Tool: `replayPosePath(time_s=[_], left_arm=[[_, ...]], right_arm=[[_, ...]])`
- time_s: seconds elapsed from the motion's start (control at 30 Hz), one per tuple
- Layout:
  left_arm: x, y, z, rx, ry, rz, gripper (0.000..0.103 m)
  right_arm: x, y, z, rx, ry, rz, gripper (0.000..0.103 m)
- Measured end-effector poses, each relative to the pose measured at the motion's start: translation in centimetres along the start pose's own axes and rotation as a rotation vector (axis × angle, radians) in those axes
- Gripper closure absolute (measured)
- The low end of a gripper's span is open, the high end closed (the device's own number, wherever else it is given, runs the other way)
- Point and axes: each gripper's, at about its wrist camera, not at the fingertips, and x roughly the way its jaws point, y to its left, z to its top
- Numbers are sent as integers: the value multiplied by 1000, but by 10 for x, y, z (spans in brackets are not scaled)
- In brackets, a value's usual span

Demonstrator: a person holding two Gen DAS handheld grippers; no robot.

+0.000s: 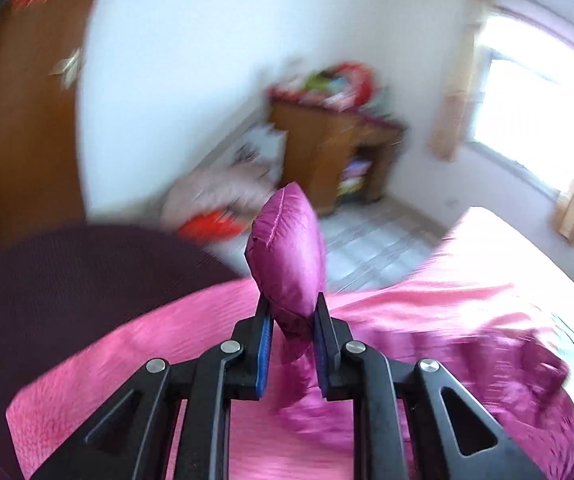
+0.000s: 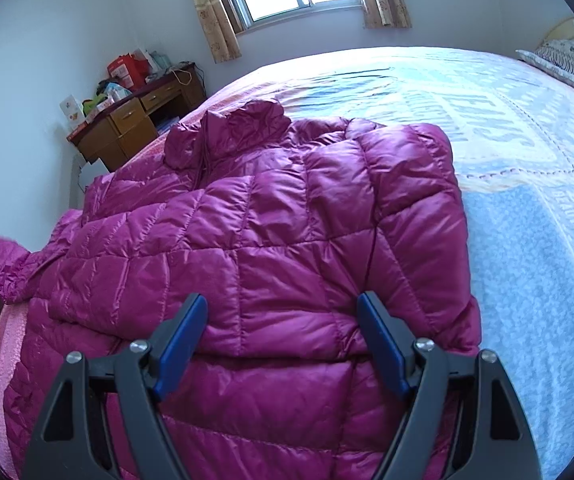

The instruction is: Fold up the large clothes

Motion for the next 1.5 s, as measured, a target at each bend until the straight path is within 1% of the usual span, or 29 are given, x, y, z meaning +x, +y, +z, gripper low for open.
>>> replayPosePath(time_s=[0.07, 0.13, 0.23, 0.27, 0.33, 0.4, 0.47, 0.53, 0.63, 0.7, 0.73, 0.77, 0.8, 0.83, 0.87, 0.93, 0.97, 1.03, 1.1, 1.13, 1.17, 1.23, 1.3, 1.4, 1.5], left_arm=[[-22, -45, 0, 91, -43, -104, 85], [-46, -94, -10, 193, -74, -211, 85], [-80, -165, -47, 344, -91, -386, 85], [-86, -183, -59, 386, -90, -421, 85], [-96, -216, -90, 470, -82, -466, 85], [-98, -249, -129, 553, -38, -516, 85], [-89, -267, -161, 621, 8, -522, 85], [-69, -279, -187, 686, 87, -509, 84], [-55, -276, -207, 719, 185, -509, 84], [-54, -271, -210, 721, 255, -534, 76], [-58, -265, -214, 713, 277, -545, 68], [-61, -258, -213, 701, 291, -554, 54], [-65, -251, -212, 686, 301, -555, 46], [-69, -243, -210, 672, 300, -557, 34], [-72, -233, -206, 655, 293, -558, 28], [-79, -208, -205, 622, 277, -535, 27], [-80, -197, -202, 605, 276, -531, 27], [-77, -175, -194, 555, 288, -507, 27], [-64, -158, -183, 503, 291, -458, 27], [-56, -152, -176, 480, 293, -427, 27], [-48, -147, -170, 461, 302, -393, 27], [-36, -142, -158, 429, 323, -358, 27], [-26, -137, -147, 396, 336, -347, 27], [-20, -136, -136, 391, 324, -340, 27], [-19, -141, -126, 426, 300, -336, 27]], right_arm=[[-1, -2, 0, 8, -4, 11, 23], [-1, -3, 0, 18, -7, 23, 23], [-2, -6, 0, 33, -12, 41, 23], [-2, -7, 0, 38, -14, 47, 23], [-3, -9, 0, 50, -18, 60, 23], [-3, -11, 0, 61, -22, 74, 23], [-4, -14, -1, 76, -26, 90, 23], [-5, -16, -1, 87, -29, 101, 23], [-5, -17, -1, 95, -31, 110, 23], [-6, -16, -1, 96, -32, 112, 23], [-6, -16, -1, 97, -32, 113, 23], [-6, -16, 0, 98, -32, 114, 23], [-6, -16, 0, 100, -32, 115, 23], [-8, -17, -1, 106, -34, 119, 23], [-10, -19, 0, 119, -39, 123, 24], [-18, -22, 0, 153, -59, 112, 23], [-24, -21, 1, 171, -74, 106, 22], [-38, -14, 5, 195, -114, 139, 22], [-42, 1, 12, 163, -122, 158, 22], [-39, 13, 18, 120, -106, 141, 24], [-33, 25, 24, 70, -86, 111, 28], [-18, 41, 32, 11, -48, 88, 53], [3, 48, 37, 10, 11, 69, 60], [26, 48, 30, 19, 68, 30, 80], [28, 49, 15, -14, 92, 13, 81]])
